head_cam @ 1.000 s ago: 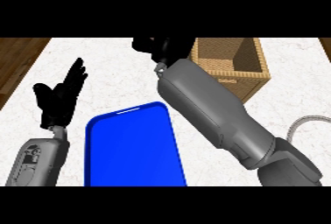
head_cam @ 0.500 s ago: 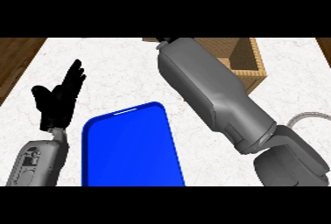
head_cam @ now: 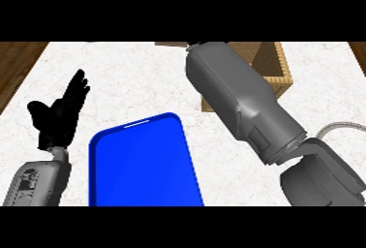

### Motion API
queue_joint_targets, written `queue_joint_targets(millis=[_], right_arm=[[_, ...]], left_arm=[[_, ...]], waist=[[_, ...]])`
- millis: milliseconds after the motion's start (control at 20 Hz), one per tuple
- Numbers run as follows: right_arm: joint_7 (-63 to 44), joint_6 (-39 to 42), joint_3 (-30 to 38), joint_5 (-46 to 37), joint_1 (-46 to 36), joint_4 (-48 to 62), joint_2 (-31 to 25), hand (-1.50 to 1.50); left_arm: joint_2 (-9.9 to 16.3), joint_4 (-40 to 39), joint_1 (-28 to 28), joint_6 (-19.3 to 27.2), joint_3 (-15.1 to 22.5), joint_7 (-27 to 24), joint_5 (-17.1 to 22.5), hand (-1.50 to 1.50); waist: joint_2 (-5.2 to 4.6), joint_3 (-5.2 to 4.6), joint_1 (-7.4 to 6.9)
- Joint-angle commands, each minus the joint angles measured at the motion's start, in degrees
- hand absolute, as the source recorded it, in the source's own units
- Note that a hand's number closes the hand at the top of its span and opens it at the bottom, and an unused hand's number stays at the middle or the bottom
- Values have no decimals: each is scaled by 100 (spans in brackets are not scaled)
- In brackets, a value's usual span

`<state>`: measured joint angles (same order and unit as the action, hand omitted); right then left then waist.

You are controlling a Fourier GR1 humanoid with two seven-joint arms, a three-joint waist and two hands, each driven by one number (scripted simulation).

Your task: Pick the can from the placemat and place it in the basket

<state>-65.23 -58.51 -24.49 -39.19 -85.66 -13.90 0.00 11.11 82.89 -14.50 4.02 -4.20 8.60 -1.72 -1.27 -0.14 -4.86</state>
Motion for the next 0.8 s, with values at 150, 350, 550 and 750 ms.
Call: queue_joint_targets(millis=[150, 350, 550, 750], right_arm=[[98, 97, 330, 281, 166, 366, 0, 150], [590, -229, 452, 405, 691, 242, -2, 150], [1407, -283, 893, 738, 937, -98, -285, 150], [1526, -29, 1032, 814, 867, -241, -218, 150]], left_arm=[[-25, -48, -56, 101, -87, 24, -13, 0], [110, -62, -210, -13, -216, 129, 99, 0], [12, 130, 163, 54, -174, -12, 51, 0], [110, 185, -43, 81, -179, 332, -32, 0]], waist=[[17, 8, 143], [27, 11, 189], [25, 16, 226], [75, 15, 339]])
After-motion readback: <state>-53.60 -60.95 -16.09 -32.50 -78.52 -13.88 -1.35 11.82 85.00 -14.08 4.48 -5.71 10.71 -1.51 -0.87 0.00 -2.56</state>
